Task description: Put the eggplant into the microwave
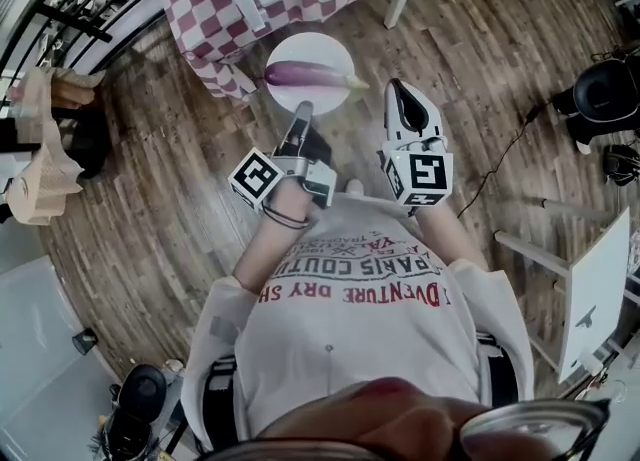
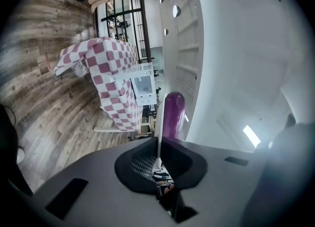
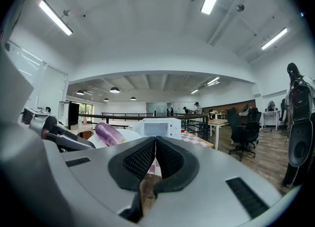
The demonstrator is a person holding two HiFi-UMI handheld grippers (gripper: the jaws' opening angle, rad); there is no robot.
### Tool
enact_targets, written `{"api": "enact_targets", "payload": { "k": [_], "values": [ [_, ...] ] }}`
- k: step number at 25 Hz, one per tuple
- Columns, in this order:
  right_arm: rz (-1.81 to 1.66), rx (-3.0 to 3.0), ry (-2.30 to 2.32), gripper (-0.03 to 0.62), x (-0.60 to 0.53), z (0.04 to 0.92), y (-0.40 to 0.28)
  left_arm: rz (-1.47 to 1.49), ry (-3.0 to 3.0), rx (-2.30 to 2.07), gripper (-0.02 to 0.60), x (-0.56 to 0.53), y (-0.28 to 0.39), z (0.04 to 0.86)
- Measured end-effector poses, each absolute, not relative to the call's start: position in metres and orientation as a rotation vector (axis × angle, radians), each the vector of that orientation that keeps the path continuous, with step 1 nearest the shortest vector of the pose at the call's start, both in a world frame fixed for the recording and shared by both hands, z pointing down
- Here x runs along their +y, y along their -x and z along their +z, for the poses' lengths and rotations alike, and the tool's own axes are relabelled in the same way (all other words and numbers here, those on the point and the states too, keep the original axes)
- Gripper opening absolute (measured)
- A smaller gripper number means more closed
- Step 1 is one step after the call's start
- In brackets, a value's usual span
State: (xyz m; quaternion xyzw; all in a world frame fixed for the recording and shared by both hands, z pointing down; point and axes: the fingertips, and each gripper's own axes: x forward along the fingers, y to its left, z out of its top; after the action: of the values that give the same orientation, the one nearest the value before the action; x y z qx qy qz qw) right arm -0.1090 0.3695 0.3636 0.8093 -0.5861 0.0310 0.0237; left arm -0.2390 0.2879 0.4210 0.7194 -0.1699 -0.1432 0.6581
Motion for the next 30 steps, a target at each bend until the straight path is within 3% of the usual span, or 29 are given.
{"api": "enact_targets", "payload": {
  "k": [12,30],
  "values": [
    [0.169,-1.785,-2.532,0.026,0.320,0.383,0.015,-0.267,-1.630,-0.398,0.037,0.235,0.142,0.441],
    [0.151,-1.639,-2.596,0.026,0.094,0.370,-0.121,-0.230,-1.692,-0.329,0.035,-0.005,-0.010,0.418]
  ]
}}
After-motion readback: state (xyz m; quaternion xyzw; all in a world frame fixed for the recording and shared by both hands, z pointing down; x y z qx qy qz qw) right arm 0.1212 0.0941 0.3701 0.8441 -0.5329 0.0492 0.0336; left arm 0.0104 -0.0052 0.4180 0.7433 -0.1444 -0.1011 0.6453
